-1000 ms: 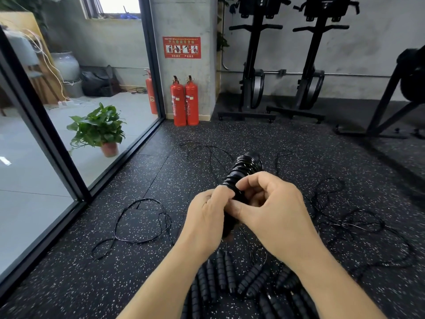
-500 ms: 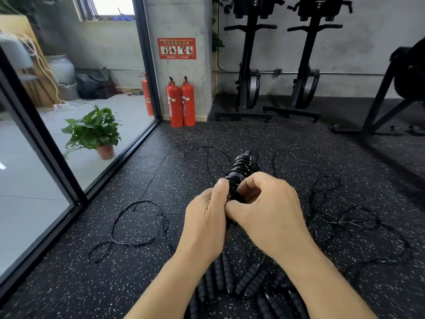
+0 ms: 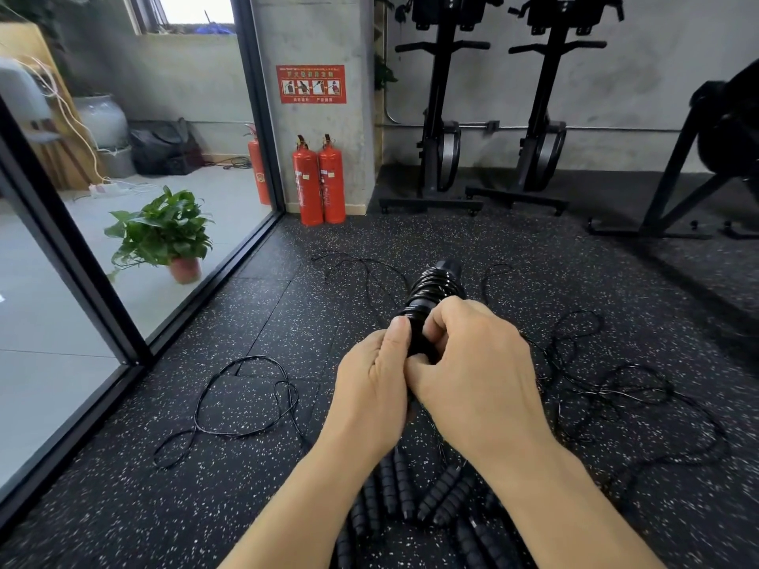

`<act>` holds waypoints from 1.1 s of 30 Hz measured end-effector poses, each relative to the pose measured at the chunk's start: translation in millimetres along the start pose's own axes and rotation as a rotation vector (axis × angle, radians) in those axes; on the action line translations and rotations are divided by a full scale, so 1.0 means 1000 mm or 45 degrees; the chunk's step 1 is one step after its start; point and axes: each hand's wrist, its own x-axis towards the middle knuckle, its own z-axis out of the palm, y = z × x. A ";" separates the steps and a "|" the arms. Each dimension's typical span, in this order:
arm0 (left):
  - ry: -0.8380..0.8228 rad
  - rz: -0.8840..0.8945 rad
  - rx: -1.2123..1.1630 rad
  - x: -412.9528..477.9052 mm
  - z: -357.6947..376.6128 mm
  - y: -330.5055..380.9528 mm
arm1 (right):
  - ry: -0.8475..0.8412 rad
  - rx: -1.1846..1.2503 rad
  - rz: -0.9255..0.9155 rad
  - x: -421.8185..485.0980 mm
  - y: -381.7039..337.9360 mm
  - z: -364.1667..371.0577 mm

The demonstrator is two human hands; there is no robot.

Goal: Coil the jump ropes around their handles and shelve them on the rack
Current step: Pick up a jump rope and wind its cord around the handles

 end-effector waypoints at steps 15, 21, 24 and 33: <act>0.030 -0.043 -0.099 0.003 -0.001 0.003 | 0.116 0.081 -0.041 0.001 0.000 0.009; 0.023 -0.074 -0.150 0.000 -0.008 0.007 | -0.048 0.213 -0.062 0.003 0.004 0.000; 0.000 -0.081 -0.110 0.001 -0.005 0.006 | 0.017 0.127 -0.068 0.005 0.002 0.003; 0.019 -0.155 -0.213 0.009 -0.010 0.006 | 0.162 0.200 -0.251 0.003 0.009 0.013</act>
